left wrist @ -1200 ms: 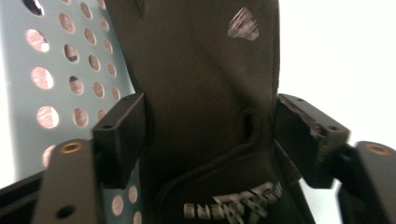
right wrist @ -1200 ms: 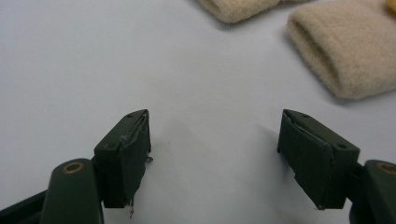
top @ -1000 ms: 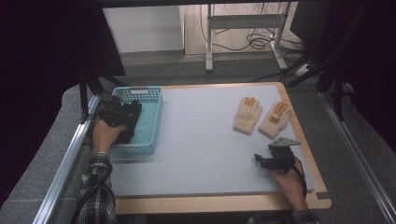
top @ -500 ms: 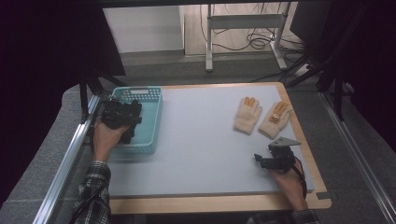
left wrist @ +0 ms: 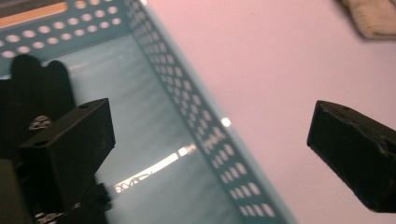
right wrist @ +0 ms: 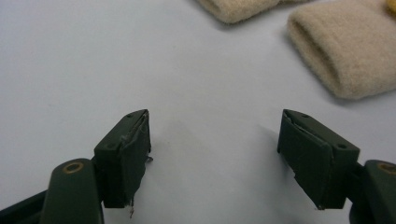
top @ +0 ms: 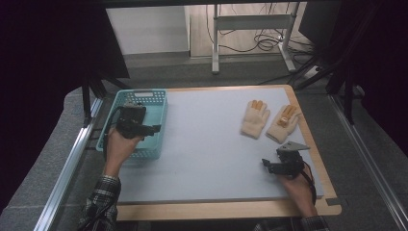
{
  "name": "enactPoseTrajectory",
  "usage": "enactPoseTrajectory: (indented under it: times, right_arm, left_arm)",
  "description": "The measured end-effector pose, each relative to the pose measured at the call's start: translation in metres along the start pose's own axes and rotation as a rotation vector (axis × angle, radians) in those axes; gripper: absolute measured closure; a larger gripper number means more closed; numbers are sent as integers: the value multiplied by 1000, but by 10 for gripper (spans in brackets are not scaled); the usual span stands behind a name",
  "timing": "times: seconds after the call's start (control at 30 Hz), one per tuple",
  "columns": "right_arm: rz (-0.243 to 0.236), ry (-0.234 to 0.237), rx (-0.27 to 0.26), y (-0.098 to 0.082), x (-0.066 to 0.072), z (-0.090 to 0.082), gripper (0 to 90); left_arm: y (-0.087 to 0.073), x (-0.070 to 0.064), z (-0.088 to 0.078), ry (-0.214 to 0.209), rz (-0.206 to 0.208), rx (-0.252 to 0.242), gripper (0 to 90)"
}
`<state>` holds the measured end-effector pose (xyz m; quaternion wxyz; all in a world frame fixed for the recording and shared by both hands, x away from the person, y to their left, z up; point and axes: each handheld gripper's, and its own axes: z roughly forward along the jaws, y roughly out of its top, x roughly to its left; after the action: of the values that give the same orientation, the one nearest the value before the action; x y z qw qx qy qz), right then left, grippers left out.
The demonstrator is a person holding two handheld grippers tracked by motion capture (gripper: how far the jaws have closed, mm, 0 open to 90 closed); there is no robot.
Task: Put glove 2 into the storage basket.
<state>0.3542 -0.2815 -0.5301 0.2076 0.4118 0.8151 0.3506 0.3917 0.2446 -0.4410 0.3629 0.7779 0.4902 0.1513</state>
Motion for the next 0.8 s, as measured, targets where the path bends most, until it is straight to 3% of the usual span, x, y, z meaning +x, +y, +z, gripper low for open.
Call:
enactPoseTrajectory:
  times: [0.27,0.53,0.8]
  right_arm:
    - [0,0,0,0,0,0,252]
    - [0,0,0,0,0,0,252]
    - [0,-1,0,0,0,0,251]
  left_arm:
    - [1,-31,3,-29,72,-16,12]
    - [-3,-65,9,-89,124,-40,12]
    - [-22,-107,25,-144,197,-48,2]
